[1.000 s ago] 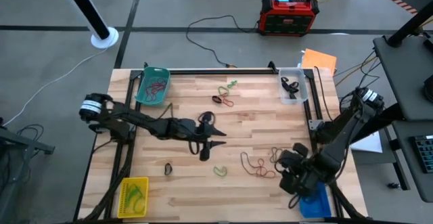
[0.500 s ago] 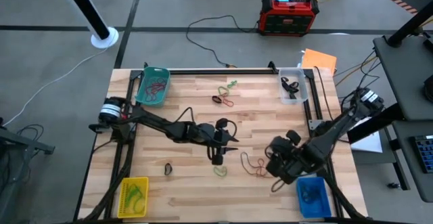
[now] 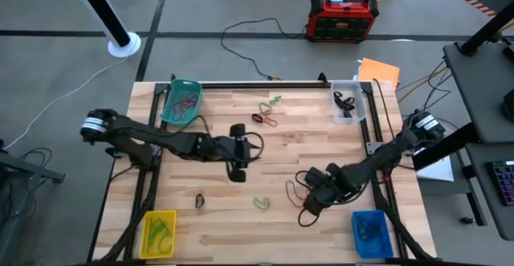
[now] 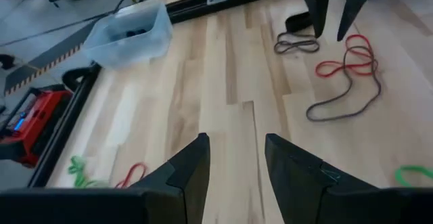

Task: Sort rubber bands into baskets
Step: Put the red rubber band into the green bin

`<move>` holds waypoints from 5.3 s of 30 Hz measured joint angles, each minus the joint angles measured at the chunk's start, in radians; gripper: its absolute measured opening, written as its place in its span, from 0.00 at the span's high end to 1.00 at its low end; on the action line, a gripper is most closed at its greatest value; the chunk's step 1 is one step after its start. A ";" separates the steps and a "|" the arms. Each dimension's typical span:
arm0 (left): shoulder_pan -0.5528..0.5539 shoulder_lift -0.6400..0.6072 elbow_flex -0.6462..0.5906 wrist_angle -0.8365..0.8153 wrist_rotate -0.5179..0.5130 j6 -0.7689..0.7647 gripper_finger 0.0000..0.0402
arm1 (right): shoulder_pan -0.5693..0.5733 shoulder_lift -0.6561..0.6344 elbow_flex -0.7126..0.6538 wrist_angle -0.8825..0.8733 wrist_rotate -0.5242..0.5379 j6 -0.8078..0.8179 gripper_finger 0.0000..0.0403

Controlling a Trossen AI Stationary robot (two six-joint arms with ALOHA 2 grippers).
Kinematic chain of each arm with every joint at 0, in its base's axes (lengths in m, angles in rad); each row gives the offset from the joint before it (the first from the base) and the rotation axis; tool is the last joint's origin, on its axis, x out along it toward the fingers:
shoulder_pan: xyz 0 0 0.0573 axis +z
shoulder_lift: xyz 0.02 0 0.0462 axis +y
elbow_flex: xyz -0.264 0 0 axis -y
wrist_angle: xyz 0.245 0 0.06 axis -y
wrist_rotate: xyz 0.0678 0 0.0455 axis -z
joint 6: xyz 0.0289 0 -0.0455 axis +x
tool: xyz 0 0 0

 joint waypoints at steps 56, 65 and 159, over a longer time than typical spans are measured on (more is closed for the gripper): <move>-0.075 -0.188 -0.363 0.461 0.000 -0.140 0.68 | -0.380 0.025 -0.008 0.025 0.066 -0.287 0.66; -0.075 -0.161 -0.363 0.462 0.000 -0.151 0.68 | -0.397 0.114 -0.058 0.081 0.050 -0.231 0.41; -0.402 -0.041 -0.370 0.624 -0.515 -0.473 0.42 | -0.484 0.318 -0.043 1.815 -0.569 -1.317 0.98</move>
